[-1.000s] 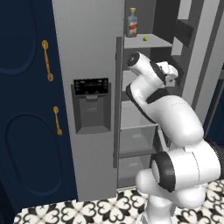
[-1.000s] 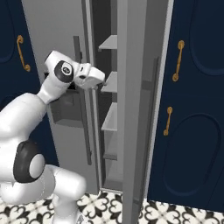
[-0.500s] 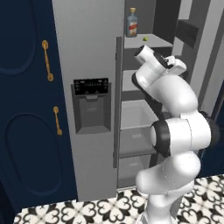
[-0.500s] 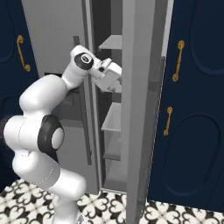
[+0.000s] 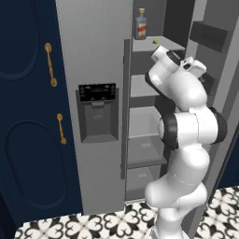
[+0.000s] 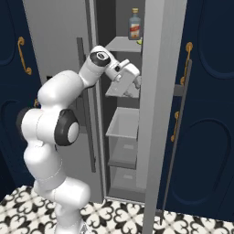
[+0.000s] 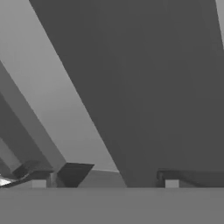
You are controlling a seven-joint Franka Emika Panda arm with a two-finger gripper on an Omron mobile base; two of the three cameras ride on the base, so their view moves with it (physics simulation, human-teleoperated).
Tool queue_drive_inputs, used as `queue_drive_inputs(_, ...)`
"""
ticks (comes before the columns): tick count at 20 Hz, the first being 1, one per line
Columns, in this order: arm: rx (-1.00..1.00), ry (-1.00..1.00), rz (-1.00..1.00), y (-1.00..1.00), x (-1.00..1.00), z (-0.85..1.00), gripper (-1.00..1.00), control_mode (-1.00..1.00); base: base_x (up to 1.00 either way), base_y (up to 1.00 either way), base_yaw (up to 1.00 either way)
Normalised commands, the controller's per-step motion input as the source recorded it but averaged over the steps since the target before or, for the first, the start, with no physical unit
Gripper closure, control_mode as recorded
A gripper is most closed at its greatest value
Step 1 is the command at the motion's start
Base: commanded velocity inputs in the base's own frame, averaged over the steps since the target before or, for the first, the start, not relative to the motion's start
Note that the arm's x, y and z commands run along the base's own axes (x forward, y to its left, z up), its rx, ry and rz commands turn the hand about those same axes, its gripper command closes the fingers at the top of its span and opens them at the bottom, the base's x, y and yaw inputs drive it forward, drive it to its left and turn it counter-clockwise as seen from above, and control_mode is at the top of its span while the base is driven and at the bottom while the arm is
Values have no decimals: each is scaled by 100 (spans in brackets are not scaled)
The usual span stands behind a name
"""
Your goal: Grab a lemon wedge from the fridge and one ice cube from the ice bowl, and put them in the glass of lemonade.
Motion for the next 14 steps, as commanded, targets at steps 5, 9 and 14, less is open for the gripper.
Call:
queue_drive_inputs(5, 0, 4, -6, -8, -20, 3, -100, -100, 0, 0, 0)
queue_drive_inputs(9, 0, -12, 0, 97, -51, 26, -100, -100, 0, 0, 0)
queue_drive_inputs(14, 11, -35, 4, 72, -45, 5, -100, -100, 0, 0, 0)
